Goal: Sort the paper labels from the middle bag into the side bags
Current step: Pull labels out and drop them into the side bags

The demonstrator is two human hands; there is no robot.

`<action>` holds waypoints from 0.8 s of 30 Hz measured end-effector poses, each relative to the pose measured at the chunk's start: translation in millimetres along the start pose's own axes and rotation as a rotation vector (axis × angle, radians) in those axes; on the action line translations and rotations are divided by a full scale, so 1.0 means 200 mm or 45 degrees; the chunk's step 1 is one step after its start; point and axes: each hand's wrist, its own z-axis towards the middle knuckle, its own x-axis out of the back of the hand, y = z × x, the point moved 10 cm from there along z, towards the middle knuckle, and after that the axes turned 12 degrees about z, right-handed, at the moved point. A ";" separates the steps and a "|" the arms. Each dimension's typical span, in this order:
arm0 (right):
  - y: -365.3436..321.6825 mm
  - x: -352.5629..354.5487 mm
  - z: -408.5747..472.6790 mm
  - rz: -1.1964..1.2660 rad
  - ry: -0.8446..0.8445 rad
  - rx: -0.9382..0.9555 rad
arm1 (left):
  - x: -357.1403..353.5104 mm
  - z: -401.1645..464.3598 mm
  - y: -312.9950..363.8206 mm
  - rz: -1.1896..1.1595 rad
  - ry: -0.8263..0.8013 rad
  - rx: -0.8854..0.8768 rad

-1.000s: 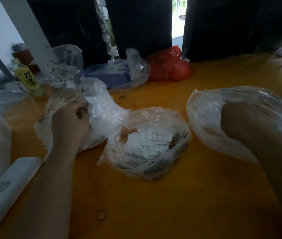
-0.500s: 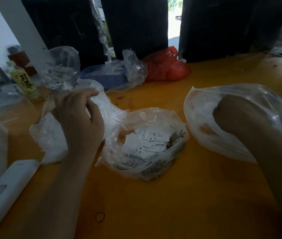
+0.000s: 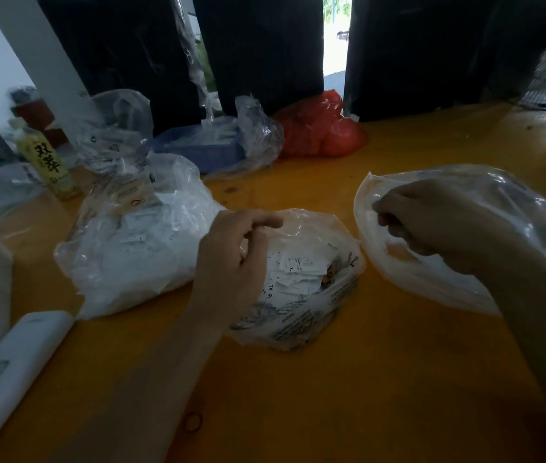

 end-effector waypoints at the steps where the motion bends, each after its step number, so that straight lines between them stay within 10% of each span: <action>1: -0.02 -0.07 -0.02 0.226 -0.132 0.013 | -0.06 -0.01 -0.02 -0.158 -0.133 0.096; 8: -0.07 -0.49 -0.19 0.784 -0.793 -0.025 | -0.43 -0.18 0.00 -1.215 -0.851 0.731; 24: 0.01 -0.47 -0.10 0.613 -0.662 0.050 | -0.42 -0.19 -0.09 -1.722 -0.574 1.125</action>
